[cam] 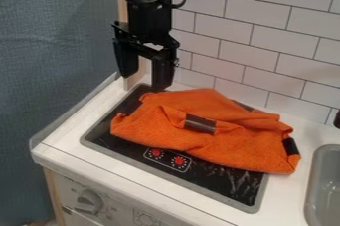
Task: Unfold the cloth from top to bottom
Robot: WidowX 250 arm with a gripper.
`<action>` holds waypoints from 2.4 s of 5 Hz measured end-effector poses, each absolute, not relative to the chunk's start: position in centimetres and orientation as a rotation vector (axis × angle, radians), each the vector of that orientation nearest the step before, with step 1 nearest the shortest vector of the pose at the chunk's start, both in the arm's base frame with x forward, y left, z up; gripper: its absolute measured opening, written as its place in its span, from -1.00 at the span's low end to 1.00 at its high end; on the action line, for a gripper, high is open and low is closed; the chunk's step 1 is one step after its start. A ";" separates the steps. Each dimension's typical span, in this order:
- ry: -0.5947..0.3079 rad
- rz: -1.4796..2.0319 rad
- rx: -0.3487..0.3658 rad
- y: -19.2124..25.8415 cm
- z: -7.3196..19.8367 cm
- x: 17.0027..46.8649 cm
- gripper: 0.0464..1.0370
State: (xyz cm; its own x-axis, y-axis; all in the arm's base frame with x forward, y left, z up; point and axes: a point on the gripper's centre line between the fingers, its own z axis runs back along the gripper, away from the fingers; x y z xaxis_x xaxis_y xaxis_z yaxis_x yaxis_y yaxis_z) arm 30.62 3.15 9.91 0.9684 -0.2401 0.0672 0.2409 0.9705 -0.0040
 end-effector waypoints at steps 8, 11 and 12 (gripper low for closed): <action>0.057 -1.526 -0.154 0.9 2.3 35.7 0.93; 0.098 -1.532 -0.171 0.5 0.3 36.5 0.93; 0.090 -1.535 -0.190 0.2 -0.6 36.7 0.80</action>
